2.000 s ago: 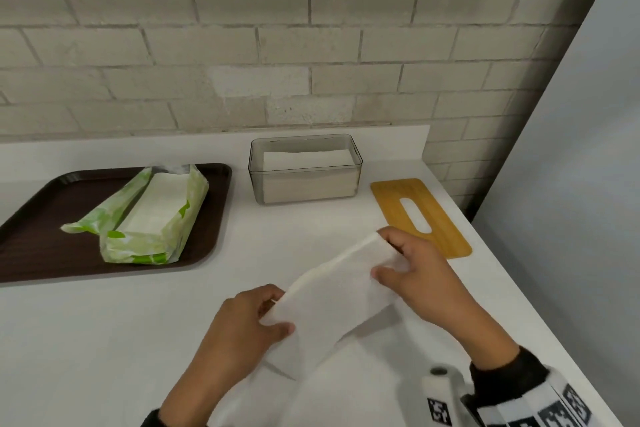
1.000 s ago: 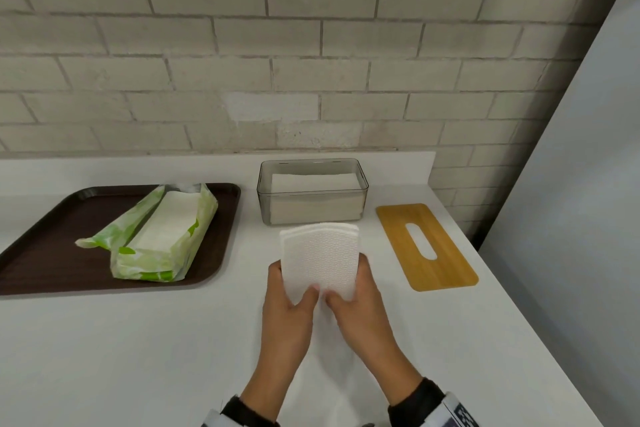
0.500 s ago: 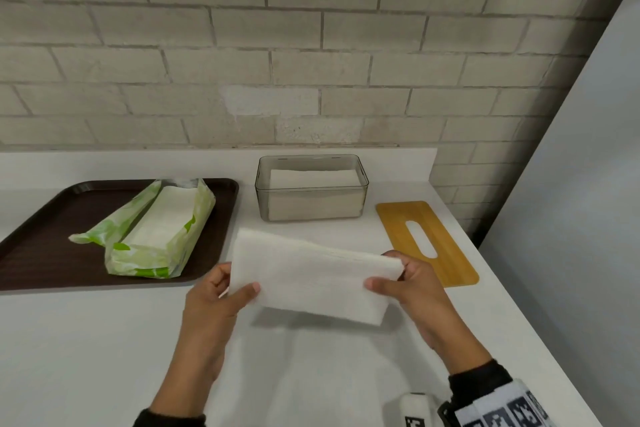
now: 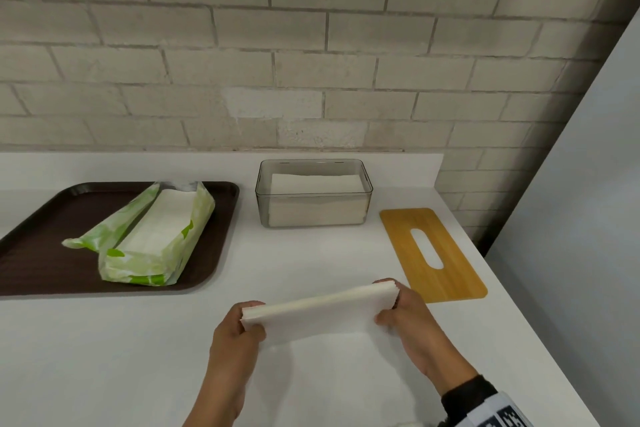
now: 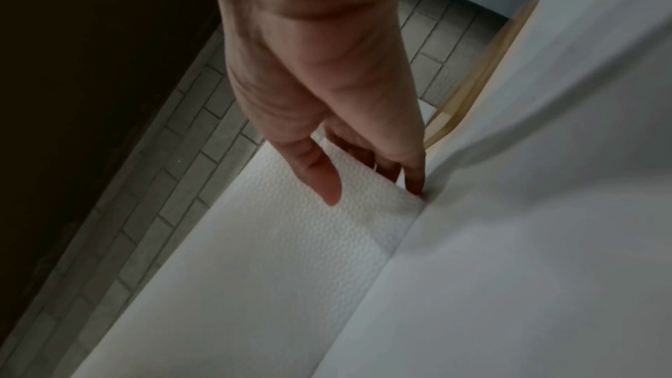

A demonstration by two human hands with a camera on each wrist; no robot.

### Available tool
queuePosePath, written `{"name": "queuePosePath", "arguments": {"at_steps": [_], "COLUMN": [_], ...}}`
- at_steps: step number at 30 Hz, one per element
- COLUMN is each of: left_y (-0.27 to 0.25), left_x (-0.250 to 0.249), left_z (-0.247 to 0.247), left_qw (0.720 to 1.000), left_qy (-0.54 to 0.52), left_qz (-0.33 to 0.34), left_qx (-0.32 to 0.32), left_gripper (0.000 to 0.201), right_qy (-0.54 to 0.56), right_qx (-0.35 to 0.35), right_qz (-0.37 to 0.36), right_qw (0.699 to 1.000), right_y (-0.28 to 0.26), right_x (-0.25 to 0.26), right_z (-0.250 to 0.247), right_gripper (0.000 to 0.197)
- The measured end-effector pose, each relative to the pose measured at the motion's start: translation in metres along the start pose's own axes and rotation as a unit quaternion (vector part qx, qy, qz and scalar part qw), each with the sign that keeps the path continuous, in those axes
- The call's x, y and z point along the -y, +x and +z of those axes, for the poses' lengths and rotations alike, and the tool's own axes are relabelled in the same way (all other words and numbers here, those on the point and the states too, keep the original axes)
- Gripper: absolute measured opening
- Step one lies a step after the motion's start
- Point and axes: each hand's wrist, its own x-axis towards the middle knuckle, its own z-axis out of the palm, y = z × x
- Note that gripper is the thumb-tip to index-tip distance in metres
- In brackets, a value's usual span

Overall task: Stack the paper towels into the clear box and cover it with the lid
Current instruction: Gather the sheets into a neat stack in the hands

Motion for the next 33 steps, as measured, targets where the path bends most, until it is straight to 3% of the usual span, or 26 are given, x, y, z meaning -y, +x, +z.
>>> {"name": "queuePosePath", "arguments": {"at_steps": [2,6,10,16,21,26,29,33], "left_y": [0.000,0.000,-0.002,-0.003,-0.003,0.001,0.006,0.034], "left_x": [0.001,-0.006,-0.009,-0.025,-0.009,-0.002,-0.015,-0.048], "left_z": [0.003,0.001,0.003,-0.002,0.001,-0.003,-0.008,-0.010], "left_qw": [1.000,1.000,1.000,0.999,0.999,0.999,1.000,0.996], "left_qy": [0.009,-0.002,0.003,-0.018,0.014,0.012,0.001,0.038], "left_qz": [0.004,0.002,-0.010,0.028,-0.006,-0.013,0.003,0.079], "left_qx": [0.004,0.001,0.006,0.018,0.033,0.035,0.025,0.015], "left_gripper": [0.035,0.024,0.025,0.028,0.036,0.026,0.024,0.044], "right_qy": [-0.015,-0.022,-0.039,-0.015,-0.027,-0.052,-0.058,-0.044], "right_qx": [0.024,-0.007,0.021,-0.009,-0.033,-0.045,-0.029,-0.041], "right_qz": [0.020,0.008,0.015,-0.047,0.011,0.025,0.016,-0.032], "right_qw": [0.999,1.000,0.999,0.999,0.999,0.997,0.998,0.998], "right_y": [0.002,0.006,0.005,0.000,-0.004,-0.002,0.004,0.029], "right_x": [0.000,-0.001,-0.001,0.016,-0.005,-0.007,0.011,0.052], "right_z": [0.004,0.001,0.005,-0.001,0.004,0.003,-0.001,-0.007], "right_gripper": [0.042,0.031,0.025,0.026,0.037,0.025,0.029,0.048]}}
